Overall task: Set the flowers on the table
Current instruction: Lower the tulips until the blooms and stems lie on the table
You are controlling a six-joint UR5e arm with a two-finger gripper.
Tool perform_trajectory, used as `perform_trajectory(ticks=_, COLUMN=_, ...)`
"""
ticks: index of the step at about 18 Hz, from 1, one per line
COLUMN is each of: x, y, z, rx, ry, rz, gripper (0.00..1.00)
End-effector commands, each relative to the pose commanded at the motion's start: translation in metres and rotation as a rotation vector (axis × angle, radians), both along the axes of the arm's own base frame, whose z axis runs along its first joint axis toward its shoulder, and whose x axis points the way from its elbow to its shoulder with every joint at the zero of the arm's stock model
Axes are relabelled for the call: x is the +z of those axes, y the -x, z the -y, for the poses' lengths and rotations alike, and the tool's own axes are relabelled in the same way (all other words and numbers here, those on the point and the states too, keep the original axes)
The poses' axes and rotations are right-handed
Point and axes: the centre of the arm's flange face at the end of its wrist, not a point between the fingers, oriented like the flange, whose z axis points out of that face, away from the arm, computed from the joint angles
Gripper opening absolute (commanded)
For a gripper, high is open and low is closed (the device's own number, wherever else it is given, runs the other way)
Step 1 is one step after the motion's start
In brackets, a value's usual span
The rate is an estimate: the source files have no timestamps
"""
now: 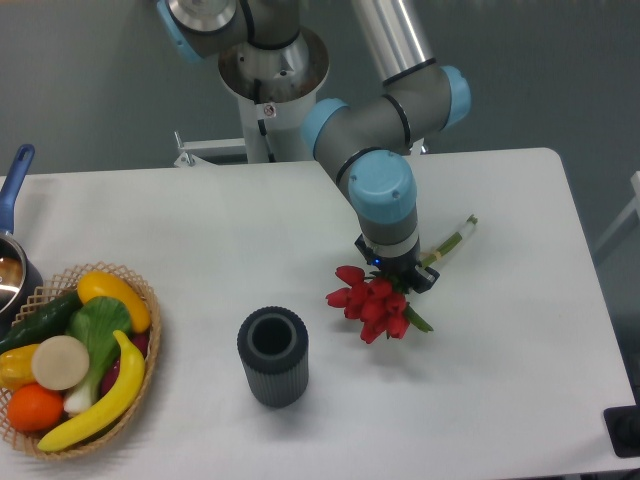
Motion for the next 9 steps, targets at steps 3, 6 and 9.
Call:
perform_trajectory(ticks=3, x=-0.007, y=0.003, z=-0.002, rx=-0.004, ry=0.024, rz=-0.004, gripper=0.45)
perform_trajectory(ticks=6, x=-0.011, y=-0.002, z=-0.009, rx=-0.017, ry=0.03, rz=-0.003, gripper=0.45)
perform_trajectory(ticks=9, x=-0.013, y=-0.002, z=-0.01, rx=-0.019, ry=0.03, rz=-0.001, gripper=0.5)
